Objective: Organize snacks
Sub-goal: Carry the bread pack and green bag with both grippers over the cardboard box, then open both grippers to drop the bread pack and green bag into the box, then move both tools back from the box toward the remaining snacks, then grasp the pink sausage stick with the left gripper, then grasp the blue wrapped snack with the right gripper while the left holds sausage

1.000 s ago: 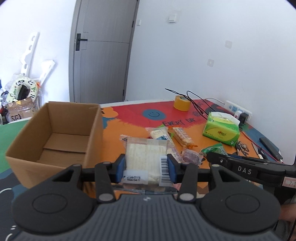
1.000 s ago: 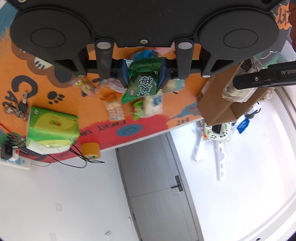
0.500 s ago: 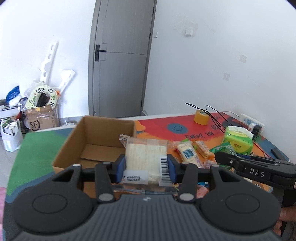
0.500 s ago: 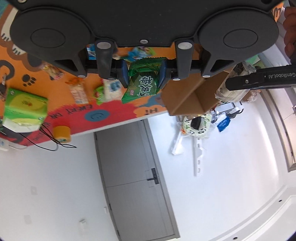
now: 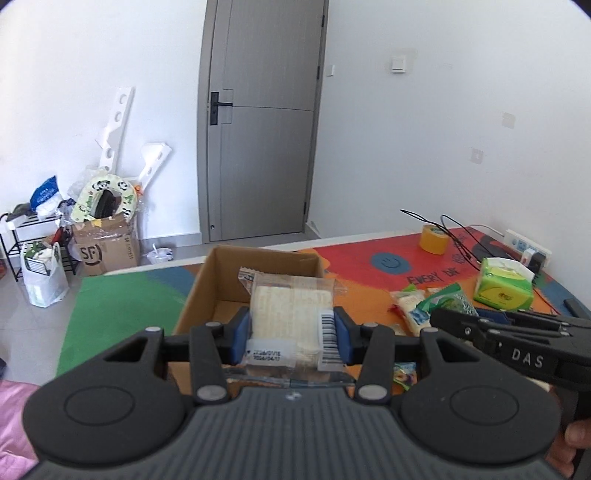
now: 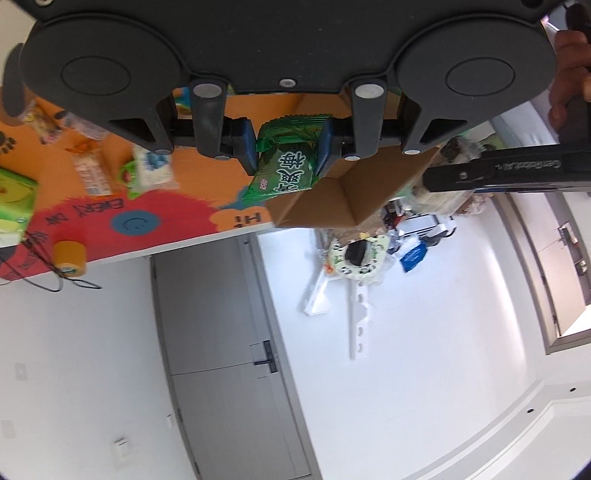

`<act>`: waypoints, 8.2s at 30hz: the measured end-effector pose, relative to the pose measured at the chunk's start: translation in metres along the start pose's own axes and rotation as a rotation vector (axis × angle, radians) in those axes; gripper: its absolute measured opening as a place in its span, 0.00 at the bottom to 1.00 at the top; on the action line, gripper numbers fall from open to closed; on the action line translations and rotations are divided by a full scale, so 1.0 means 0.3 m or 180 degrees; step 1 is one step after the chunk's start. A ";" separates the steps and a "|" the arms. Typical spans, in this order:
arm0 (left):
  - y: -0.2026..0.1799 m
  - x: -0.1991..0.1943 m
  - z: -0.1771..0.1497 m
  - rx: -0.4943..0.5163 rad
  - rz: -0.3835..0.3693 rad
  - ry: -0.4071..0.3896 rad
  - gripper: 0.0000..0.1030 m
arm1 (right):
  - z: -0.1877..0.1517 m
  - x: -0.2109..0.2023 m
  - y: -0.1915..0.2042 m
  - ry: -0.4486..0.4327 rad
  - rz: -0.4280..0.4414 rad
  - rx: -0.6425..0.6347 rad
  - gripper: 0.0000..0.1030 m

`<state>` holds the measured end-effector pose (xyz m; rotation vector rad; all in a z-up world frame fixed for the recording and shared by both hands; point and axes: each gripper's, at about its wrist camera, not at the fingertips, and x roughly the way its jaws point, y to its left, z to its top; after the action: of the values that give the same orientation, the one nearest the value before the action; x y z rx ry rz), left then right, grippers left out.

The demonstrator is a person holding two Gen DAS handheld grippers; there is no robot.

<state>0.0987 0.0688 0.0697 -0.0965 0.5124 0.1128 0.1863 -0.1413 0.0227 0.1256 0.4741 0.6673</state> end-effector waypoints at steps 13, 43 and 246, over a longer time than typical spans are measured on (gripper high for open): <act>0.149 0.063 0.080 -0.0125 0.0068 0.0107 0.44 | 0.069 0.128 0.119 0.0075 0.0194 -0.0139 0.33; 0.232 0.428 0.153 -0.0230 -0.0185 0.0433 0.44 | 0.126 0.351 0.094 0.0224 0.0019 -0.0031 0.33; -0.352 0.380 -0.180 -0.0131 -0.0788 0.0712 0.15 | -0.200 0.020 -0.466 0.0361 -0.0491 0.0875 0.28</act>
<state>0.1851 -0.0326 -0.0268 -0.2136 0.7170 -0.1312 0.2419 -0.2492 -0.0694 0.3086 0.6769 0.4569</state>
